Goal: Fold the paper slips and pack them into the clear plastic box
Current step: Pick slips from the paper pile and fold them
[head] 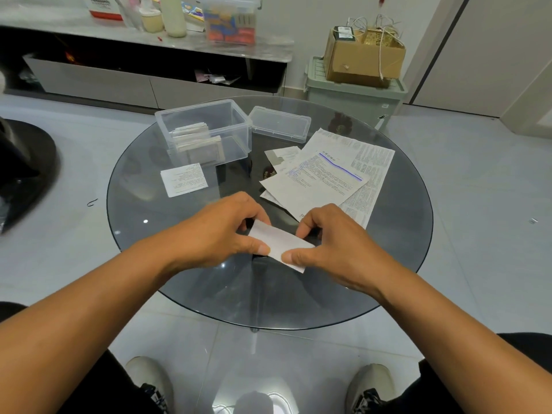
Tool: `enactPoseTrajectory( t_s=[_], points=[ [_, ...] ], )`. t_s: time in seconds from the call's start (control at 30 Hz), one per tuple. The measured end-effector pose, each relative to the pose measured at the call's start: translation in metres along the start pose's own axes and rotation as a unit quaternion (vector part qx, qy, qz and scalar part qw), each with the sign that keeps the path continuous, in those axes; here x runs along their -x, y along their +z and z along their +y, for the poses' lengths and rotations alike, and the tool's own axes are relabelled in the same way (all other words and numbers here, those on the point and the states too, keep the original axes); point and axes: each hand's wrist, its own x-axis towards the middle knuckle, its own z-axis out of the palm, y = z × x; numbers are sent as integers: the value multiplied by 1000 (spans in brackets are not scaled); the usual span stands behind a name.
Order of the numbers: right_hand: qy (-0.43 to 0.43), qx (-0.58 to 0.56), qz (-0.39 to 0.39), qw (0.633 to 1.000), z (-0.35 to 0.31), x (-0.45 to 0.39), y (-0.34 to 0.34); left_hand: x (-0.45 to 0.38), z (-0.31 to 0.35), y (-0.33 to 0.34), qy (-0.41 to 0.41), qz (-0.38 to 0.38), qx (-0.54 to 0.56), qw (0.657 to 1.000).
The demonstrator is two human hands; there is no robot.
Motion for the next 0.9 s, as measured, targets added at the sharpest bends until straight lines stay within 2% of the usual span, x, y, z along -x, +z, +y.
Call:
enactPoseTrajectory(
  t_s=[0.17, 0.4, 0.5, 0.67, 0.8, 0.9],
  points=[
    [-11, -84, -35, 996, 3, 0, 3, 2, 0, 3, -3, -5, 56, 998],
    [-25, -173, -61, 983, 7, -1, 6, 2, 0, 4, 9, 6, 36, 999],
    [-30, -191, -34, 980, 6, 1, 6, 0, 2, 3, -4, 22, 142, 990],
    [-36, -156, 20, 987, 4, 3, 1, 3, 9, -2, 17, 50, 279, 959],
    [-61, -294, -33, 953, 3, 4, -1, 1, 14, -1, -14, 80, 367, 927],
    [-70, -354, -61, 931, 0, 6, 1, 1, 15, 2, -49, 59, 406, 911]
  ],
)
